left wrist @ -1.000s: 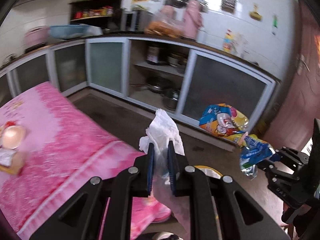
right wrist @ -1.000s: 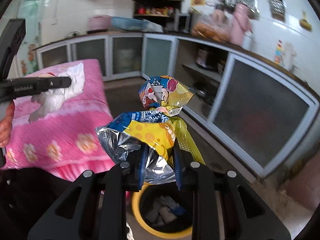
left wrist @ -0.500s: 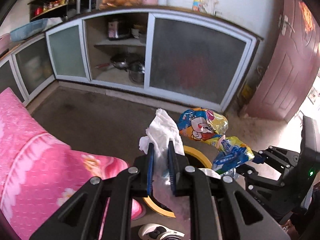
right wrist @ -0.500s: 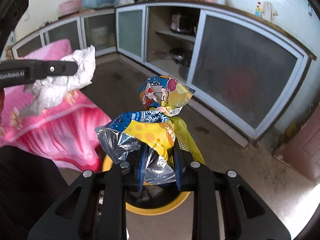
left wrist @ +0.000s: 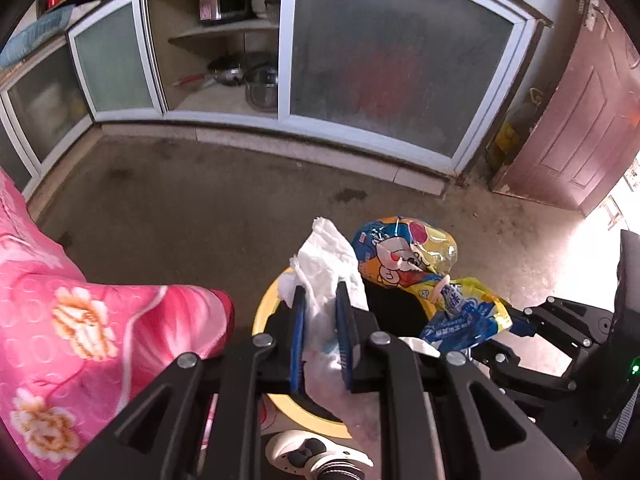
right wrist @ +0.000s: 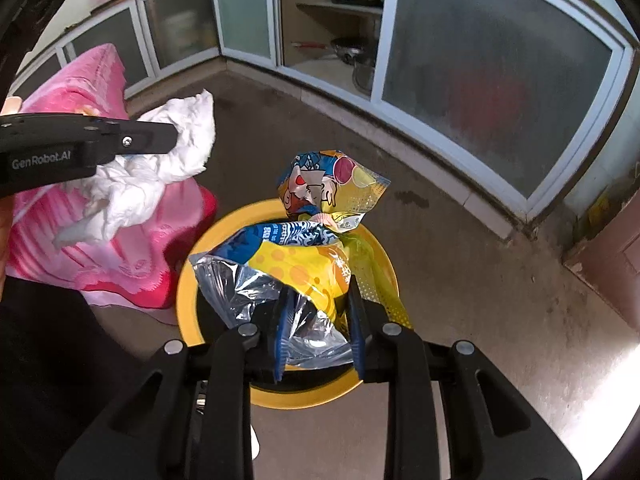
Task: Collect trash
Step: 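Carry both items over the bin and open both tools to drop them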
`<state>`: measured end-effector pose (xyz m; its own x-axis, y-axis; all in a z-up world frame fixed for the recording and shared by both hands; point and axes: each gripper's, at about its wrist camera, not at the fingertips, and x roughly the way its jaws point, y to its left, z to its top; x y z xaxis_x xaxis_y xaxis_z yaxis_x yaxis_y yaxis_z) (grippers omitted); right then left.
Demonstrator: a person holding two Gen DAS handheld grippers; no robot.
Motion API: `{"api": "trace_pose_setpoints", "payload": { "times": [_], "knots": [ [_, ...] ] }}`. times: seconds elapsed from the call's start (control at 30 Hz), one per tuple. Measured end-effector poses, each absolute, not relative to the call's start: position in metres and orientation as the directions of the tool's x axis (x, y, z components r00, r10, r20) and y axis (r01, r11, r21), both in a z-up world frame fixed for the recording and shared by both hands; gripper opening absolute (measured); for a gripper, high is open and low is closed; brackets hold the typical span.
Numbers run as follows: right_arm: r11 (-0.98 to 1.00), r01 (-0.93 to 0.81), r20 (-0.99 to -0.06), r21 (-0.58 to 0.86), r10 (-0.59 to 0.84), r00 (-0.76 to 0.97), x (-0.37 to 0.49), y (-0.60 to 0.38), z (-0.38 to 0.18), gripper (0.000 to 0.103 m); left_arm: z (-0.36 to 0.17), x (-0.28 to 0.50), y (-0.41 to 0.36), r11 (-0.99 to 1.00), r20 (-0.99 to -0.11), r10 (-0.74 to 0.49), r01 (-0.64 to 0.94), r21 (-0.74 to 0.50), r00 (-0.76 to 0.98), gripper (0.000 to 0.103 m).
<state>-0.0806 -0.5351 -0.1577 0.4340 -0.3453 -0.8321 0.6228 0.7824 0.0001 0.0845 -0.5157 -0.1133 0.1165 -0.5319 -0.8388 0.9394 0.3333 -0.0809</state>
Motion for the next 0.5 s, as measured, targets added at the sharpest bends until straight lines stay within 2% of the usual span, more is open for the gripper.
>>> {"api": "trace_pose_setpoints", "payload": {
  "times": [0.2,0.3,0.33,0.37,0.4,0.43,0.47,0.5],
  "knots": [
    [0.777,0.629,-0.858,-0.017,-0.334,0.389,-0.078,-0.543,-0.172,0.026,-0.132,0.084,-0.527,0.336,-0.859,-0.499,0.939,-0.068,0.116,0.014],
    [0.781,0.625,-0.878,-0.017,-0.310,0.364,-0.076,-0.545,-0.180,0.031,-0.136,0.086,-0.524,0.349,-0.864,-0.492,0.933,-0.082,0.108,0.021],
    [0.779,0.626,-0.883,-0.025,-0.311,0.351,-0.075,-0.546,-0.183,0.034,-0.136,0.087,-0.523,0.356,-0.863,-0.492,0.931,-0.080,0.114,0.030],
    [0.776,0.630,-0.886,-0.041,-0.320,0.335,-0.075,-0.547,-0.186,0.035,-0.136,0.087,-0.524,0.362,-0.862,-0.493,0.929,-0.077,0.121,0.045],
    [0.776,0.629,-0.889,-0.043,-0.318,0.330,-0.076,-0.546,-0.188,0.041,-0.135,0.087,-0.523,0.368,-0.858,-0.497,0.927,-0.072,0.131,0.053],
    [0.777,0.627,-0.894,-0.043,-0.310,0.324,-0.076,-0.547,-0.190,0.048,-0.134,0.088,-0.522,0.373,-0.854,-0.502,0.925,-0.068,0.140,0.069],
    [0.774,0.632,-0.895,-0.044,-0.311,0.319,-0.078,-0.547,-0.191,0.051,-0.131,0.088,-0.520,0.383,-0.847,-0.510,0.922,-0.063,0.154,0.080],
    [0.768,0.638,-0.896,-0.053,-0.319,0.310,-0.081,-0.547,-0.192,0.054,-0.129,0.089,-0.517,0.389,-0.841,-0.518,0.919,-0.065,0.159,0.081]
  ]
}}
